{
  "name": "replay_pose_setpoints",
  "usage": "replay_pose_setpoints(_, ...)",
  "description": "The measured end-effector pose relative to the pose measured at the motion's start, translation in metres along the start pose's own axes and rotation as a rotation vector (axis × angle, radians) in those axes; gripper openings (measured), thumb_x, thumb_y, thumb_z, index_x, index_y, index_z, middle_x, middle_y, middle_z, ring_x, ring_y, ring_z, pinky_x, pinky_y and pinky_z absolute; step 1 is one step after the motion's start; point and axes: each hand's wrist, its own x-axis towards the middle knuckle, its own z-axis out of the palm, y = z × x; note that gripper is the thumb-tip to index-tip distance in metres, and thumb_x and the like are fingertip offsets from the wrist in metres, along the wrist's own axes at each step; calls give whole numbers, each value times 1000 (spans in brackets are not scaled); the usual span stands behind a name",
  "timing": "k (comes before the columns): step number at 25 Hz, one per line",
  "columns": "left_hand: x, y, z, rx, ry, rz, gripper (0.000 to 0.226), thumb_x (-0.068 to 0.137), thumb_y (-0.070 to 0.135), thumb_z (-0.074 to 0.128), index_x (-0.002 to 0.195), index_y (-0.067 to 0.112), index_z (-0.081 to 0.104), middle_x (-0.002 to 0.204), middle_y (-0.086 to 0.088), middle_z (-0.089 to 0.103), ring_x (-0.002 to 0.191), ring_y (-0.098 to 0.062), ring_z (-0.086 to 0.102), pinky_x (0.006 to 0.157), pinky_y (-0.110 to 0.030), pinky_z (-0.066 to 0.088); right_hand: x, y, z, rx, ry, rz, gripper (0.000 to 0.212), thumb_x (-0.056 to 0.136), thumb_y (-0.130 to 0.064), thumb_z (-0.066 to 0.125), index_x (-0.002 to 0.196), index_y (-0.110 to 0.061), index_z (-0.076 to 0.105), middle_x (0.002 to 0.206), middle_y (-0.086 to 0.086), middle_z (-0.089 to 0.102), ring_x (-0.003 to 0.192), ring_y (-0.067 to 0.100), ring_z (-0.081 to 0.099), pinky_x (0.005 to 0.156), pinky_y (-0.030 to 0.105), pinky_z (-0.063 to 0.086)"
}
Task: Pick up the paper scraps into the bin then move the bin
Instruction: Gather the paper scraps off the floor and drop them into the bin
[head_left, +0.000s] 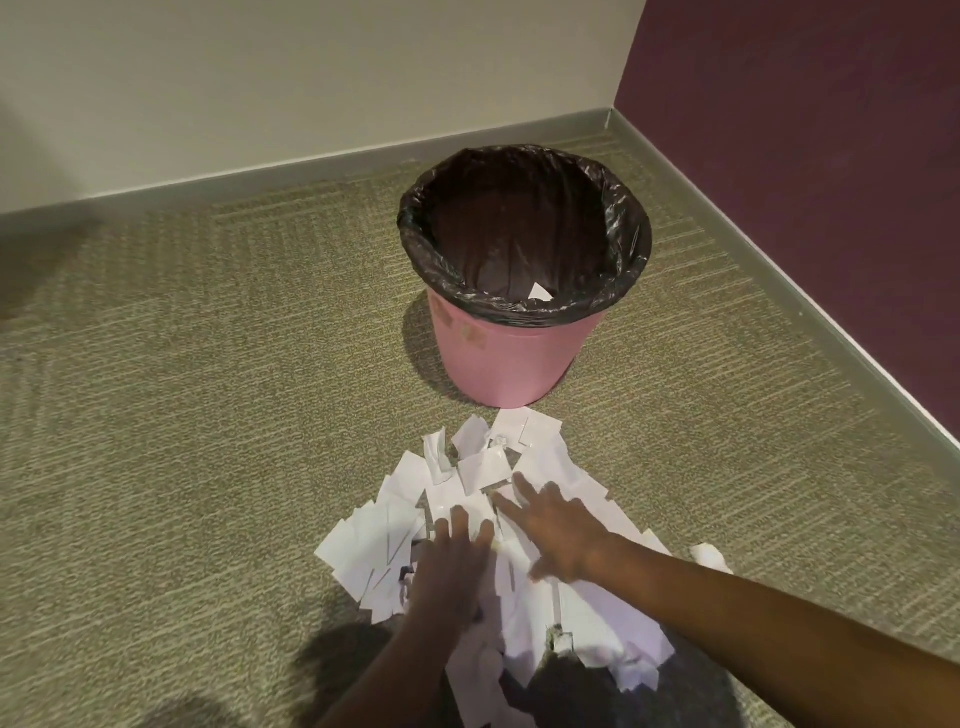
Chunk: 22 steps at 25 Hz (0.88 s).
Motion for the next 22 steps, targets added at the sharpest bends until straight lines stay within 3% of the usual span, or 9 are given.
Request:
replay_pose_setpoints(2, 1, -3, -2, -41, -7, 8, 95, 78, 27, 77, 148, 16, 15, 153, -20, 14, 138, -40, 23, 102, -47, 42, 2, -5, 7, -68, 26, -26, 98, 82, -26, 76, 153, -26, 9, 163, 14, -2, 138, 51, 22, 95, 53, 44)
replay_pose_setpoints(6, 9, -7, -10, -73, 22, 29, 82, 77, 22, 77, 142, 16, 28, 144, -14, 28, 130, -33, 33, 98, -41, 43, -5, -15, 0, -79, 131, -84, 65, 80, -5, 72, 136, -7, 40, 151, 21, 25, 122, 45, 42, 76, 45, 51)
replay_pose_setpoints(10, 15, -6, -15, -113, 24, 59, 61, 80, 12, 71, 133, 18, 42, 132, -9, 40, 121, -28, 41, 89, -40, 46, -8, -15, -5, -23, 185, -132, 45, 80, 9, 59, 123, -2, 56, 135, 20, 43, 109, 41, 53, 74, 46, 50)
replay_pose_setpoints(13, 20, -8, -14, -207, 35, 90, 44, 84, 8, 61, 126, 17, 51, 128, -7, 49, 123, -26, 45, 98, -35, 43, -11, -10, -7, 84, 150, -102, 29, 87, 1, 53, 115, -3, 60, 118, 19, 56, 100, 39, 59, 75, 42, 50)
replay_pose_setpoints(16, 23, -10, -24, -282, 74, 119, 43, 86, 9, 53, 129, 14, 52, 130, -9, 53, 124, -26, 45, 102, -29, 35, -13, 0, -17, 227, 159, -6, 22, 85, -5, 50, 106, -8, 58, 106, 18, 65, 95, 38, 63, 72, 39, 49)
replay_pose_setpoints(19, 24, -14, -55, -403, -6, 152, 37, 80, 11, 63, 117, 8, 62, 119, -14, 61, 111, -26, 54, 88, -28, 41, -22, 10, -42, 285, 95, 46, 17, 76, 5, 53, 83, -4, 66, 100, 21, 66, 89, 38, 66, 62, 30, 40)
replay_pose_setpoints(20, 24, -18, -65, -439, -50, 168, 32, 73, 12, 67, 105, 7, 68, 111, -14, 67, 101, -22, 60, 79, -26, 43, -26, 12, -51, 272, 76, 50, 13, 75, 8, 53, 72, -3, 60, 99, 22, 65, 86, 37, 65, 61, 29, 36)
replay_pose_setpoints(22, 20, -28, -82, -501, -98, 203, 29, 61, 16, 71, 89, 6, 71, 94, -12, 73, 82, -15, 63, 66, -24, 46, -37, 16, -71, 238, 52, 72, 18, 78, 9, 55, 69, -5, 51, 99, 25, 62, 83, 35, 61, 62, 29, 35)
